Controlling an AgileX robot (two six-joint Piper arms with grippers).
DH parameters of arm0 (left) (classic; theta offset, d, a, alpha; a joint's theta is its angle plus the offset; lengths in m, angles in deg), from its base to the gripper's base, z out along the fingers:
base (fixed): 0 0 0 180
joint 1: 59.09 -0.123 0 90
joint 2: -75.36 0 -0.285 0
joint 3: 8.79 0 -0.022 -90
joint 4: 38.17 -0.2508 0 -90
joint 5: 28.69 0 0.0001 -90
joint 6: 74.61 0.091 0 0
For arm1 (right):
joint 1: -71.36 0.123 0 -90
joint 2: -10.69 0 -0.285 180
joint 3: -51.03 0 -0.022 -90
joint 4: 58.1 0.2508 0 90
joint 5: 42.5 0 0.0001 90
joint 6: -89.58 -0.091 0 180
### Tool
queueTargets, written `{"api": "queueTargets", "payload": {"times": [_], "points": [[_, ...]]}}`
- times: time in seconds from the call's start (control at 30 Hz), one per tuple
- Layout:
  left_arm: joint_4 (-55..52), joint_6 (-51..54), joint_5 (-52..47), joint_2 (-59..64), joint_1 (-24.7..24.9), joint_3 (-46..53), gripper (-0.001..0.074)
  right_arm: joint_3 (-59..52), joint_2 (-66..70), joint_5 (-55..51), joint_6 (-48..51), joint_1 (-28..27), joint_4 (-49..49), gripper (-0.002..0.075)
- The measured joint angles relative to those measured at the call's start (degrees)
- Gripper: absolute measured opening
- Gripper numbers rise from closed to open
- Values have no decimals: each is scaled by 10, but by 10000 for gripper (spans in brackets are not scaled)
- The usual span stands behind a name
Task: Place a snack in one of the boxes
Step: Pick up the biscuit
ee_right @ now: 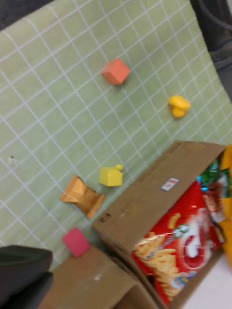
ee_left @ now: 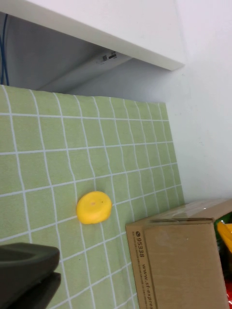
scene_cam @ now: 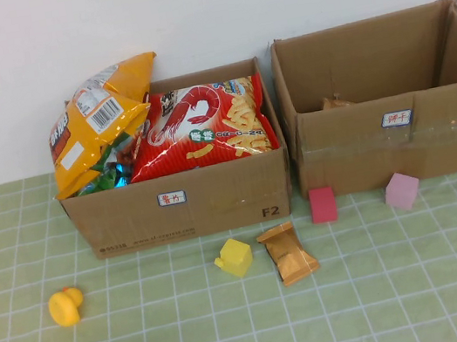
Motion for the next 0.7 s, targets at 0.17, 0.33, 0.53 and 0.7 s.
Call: {"api": "queueTargets", "payload": {"times": [0.17,0.33,0.53,0.7], "points": [[0,0,-1,0,0,0,-2,-163,-137,130,-5,0,0,4],[0,-1,-1,0,0,0,-2,-327,-235,367,-5,0,0,2],[0,-1,-1,0,0,0,-2,-501,-321,571,-5,0,9,1],[0,-1,-1,0,0,0,-2,-605,-371,637,-5,-27,45,1]]}}
